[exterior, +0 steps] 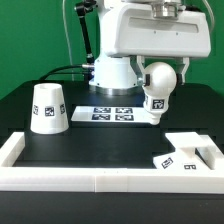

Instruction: Assemble lamp

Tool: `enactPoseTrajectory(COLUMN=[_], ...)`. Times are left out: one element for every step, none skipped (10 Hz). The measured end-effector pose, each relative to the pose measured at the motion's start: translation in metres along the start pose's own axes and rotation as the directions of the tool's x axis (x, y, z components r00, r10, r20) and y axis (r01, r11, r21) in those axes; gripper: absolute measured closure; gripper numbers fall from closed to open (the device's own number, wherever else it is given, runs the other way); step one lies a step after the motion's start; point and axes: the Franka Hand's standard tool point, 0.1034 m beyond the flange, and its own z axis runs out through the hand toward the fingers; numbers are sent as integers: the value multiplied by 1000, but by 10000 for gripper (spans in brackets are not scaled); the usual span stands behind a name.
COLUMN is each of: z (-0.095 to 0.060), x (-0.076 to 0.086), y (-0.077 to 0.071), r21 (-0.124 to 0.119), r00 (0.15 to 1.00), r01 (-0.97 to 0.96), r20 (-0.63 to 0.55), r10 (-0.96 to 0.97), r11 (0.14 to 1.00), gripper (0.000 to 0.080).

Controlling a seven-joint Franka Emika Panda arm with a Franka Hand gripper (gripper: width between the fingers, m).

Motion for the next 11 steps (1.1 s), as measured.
enactPoseTrajectory(z=[0,-1,-3,-6,-8,-11,-12,-12,-11,-7,-3], x=[0,1,3,5,9,18,24,32,43,52,57], y=[0,4,13,15,14,15,12,5,-1,-8,-16], r21=[0,-16,-53,-55,-46,-44,-43,-28,-18,-9,-3], r00=[1000,1000,996,996,997,996,995,996,995,994,994], r01=[0,12,25,25,21,23,18,-10,-32,-52,-51], r20=[1,-27,-82,-87,-78,-81,-92,-90,-93,-99,-99], r10=[0,-13,-29,-30,-25,-27,-22,8,30,51,51], r11=[1000,1000,998,998,999,999,999,1000,999,999,999], gripper=[222,222,222,222,222,222,222,222,222,222,222])
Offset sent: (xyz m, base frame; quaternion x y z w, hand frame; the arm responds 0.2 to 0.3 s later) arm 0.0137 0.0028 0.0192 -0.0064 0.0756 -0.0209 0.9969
